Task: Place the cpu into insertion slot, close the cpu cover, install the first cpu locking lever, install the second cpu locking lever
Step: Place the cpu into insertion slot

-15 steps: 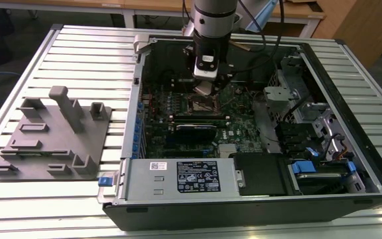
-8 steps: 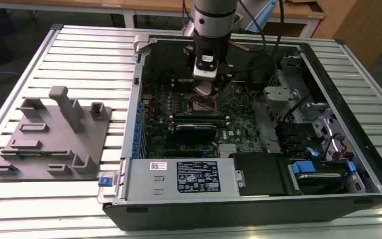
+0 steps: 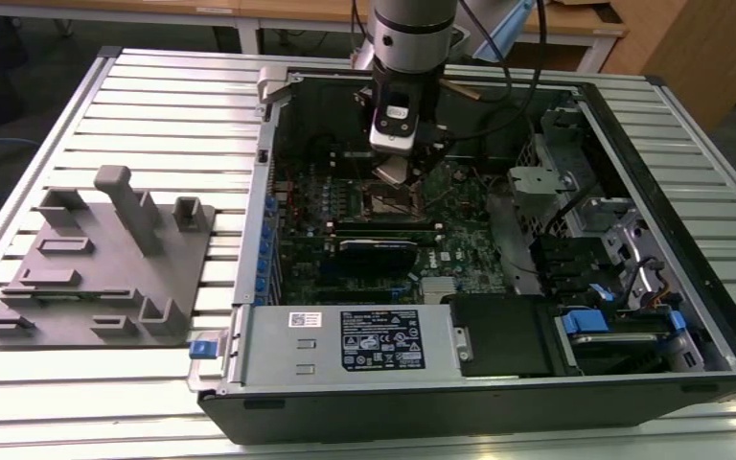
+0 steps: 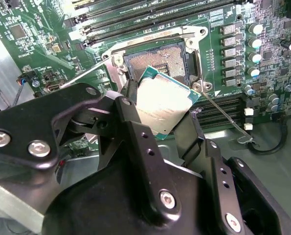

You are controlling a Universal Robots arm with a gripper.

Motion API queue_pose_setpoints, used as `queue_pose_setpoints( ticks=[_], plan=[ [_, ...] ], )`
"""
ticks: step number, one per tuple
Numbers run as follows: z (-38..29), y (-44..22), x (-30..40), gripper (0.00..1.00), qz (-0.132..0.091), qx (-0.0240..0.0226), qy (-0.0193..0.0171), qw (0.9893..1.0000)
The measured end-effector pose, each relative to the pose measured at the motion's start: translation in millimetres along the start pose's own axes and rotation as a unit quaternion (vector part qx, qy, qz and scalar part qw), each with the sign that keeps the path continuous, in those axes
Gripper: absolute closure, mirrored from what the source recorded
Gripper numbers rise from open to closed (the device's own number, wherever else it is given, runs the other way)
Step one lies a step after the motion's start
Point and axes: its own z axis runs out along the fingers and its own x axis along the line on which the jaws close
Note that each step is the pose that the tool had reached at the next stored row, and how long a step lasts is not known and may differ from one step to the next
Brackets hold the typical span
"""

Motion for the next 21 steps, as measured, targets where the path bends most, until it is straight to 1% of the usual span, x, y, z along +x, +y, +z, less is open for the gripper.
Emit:
queue_pose_setpoints(
  ticks=[2,4,5,10,13,14,19,21],
  plan=[
    [0.0,0.0,0.0,0.46,0.004,0.0000,-0.0004,1.0000],
    [0.1,0.0,0.0,0.46,0.015,0.0000,-0.0013,0.9999],
    [0.1,0.0,0.0,0.46,0.017,0.0001,-0.0015,0.9999],
    [0.1,0.0,0.0,0.46,0.019,0.0001,-0.0017,0.9998],
    [0.4,0.0,0.0,0.46,0.035,0.0002,-0.0032,0.9994],
    [0.4,0.0,0.0,0.46,0.037,0.0002,-0.0033,0.9993],
    [0.4,0.0,0.0,0.46,0.038,0.0002,-0.0035,0.9993],
    [0.4,0.0,0.0,0.46,0.044,0.0002,-0.0040,0.9990]
  ],
)
